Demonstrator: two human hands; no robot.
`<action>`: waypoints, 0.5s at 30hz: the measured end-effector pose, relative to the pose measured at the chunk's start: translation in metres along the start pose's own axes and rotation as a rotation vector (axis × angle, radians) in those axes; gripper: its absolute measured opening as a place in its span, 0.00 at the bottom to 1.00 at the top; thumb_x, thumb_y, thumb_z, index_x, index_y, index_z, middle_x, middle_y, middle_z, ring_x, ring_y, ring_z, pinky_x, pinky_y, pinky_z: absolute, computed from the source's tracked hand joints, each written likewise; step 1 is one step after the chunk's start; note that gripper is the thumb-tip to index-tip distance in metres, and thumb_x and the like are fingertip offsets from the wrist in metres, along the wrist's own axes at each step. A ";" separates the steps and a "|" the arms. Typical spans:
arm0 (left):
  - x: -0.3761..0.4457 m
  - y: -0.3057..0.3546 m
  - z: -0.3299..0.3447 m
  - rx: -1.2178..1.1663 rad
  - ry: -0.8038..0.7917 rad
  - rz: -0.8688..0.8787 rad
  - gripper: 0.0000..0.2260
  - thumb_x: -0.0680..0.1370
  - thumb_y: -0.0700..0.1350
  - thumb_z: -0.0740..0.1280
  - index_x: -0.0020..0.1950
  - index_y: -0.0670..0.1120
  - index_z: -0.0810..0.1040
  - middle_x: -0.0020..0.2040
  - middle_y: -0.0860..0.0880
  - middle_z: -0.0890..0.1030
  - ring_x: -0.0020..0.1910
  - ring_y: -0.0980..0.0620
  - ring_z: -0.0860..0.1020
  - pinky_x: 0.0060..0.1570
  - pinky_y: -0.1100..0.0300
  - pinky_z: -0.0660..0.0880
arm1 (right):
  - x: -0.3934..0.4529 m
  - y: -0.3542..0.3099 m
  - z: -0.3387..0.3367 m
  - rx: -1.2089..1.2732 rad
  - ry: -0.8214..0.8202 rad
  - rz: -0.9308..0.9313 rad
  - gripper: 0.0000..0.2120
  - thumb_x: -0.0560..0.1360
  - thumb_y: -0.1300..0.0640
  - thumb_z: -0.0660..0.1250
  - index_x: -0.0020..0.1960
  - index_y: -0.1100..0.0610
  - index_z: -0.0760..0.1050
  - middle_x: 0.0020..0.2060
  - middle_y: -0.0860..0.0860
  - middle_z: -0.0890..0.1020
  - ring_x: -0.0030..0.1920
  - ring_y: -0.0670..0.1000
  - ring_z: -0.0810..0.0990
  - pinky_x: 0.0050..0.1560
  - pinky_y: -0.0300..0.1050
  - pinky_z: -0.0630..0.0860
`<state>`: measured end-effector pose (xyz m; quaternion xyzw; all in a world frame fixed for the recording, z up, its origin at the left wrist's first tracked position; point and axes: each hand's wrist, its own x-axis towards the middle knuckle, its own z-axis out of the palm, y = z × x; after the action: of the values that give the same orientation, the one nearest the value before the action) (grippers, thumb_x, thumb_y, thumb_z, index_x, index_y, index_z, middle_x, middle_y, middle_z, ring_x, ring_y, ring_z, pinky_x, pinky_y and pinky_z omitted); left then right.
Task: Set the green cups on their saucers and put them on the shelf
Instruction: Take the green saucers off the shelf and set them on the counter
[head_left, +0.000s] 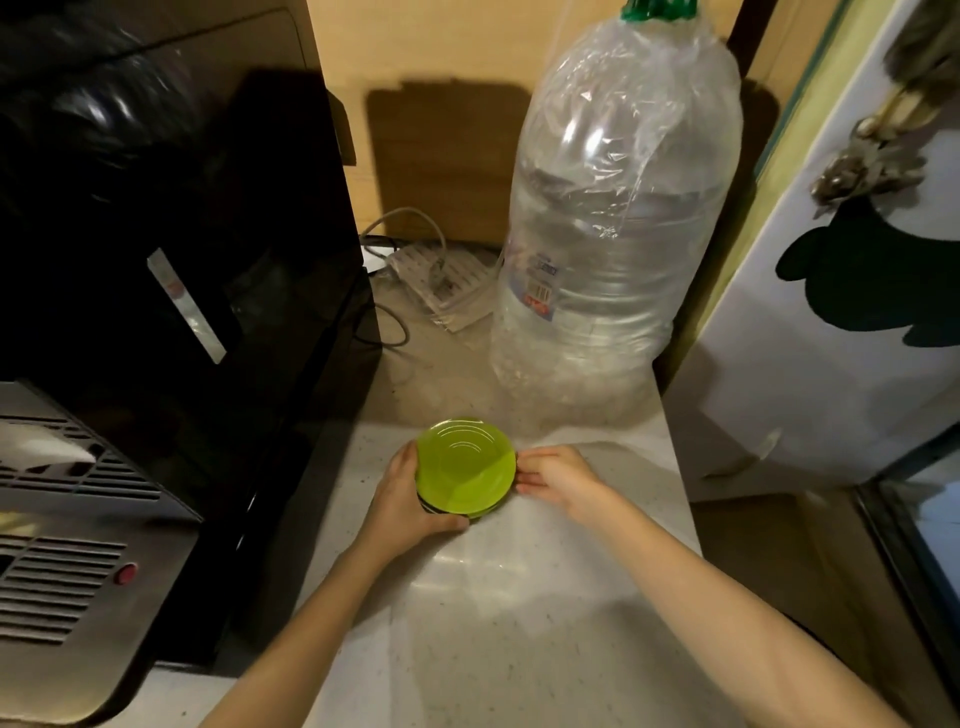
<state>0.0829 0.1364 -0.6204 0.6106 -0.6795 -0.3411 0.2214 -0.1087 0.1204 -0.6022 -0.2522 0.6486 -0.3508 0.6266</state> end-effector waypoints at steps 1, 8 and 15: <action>0.000 0.003 -0.001 0.008 -0.020 -0.008 0.50 0.56 0.49 0.80 0.71 0.44 0.57 0.71 0.45 0.63 0.70 0.46 0.63 0.60 0.63 0.60 | -0.002 -0.002 -0.003 -0.006 -0.018 0.006 0.17 0.75 0.69 0.61 0.64 0.69 0.69 0.45 0.60 0.79 0.35 0.50 0.76 0.43 0.42 0.79; 0.023 0.039 -0.030 0.166 -0.191 -0.069 0.46 0.61 0.53 0.77 0.72 0.40 0.58 0.75 0.40 0.58 0.74 0.45 0.56 0.70 0.57 0.56 | -0.029 -0.043 -0.014 -0.250 -0.085 -0.037 0.19 0.78 0.58 0.57 0.67 0.64 0.66 0.62 0.64 0.76 0.37 0.51 0.77 0.37 0.43 0.75; 0.047 0.136 -0.082 -0.104 -0.396 -0.058 0.23 0.69 0.52 0.70 0.61 0.42 0.75 0.56 0.46 0.80 0.54 0.50 0.78 0.55 0.56 0.73 | -0.082 -0.118 -0.036 -0.318 -0.134 -0.083 0.21 0.79 0.51 0.55 0.67 0.63 0.64 0.48 0.59 0.79 0.55 0.61 0.78 0.55 0.56 0.75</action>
<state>0.0422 0.0773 -0.4707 0.5385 -0.6734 -0.4956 0.1048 -0.1503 0.1141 -0.4600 -0.3976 0.6418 -0.2519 0.6055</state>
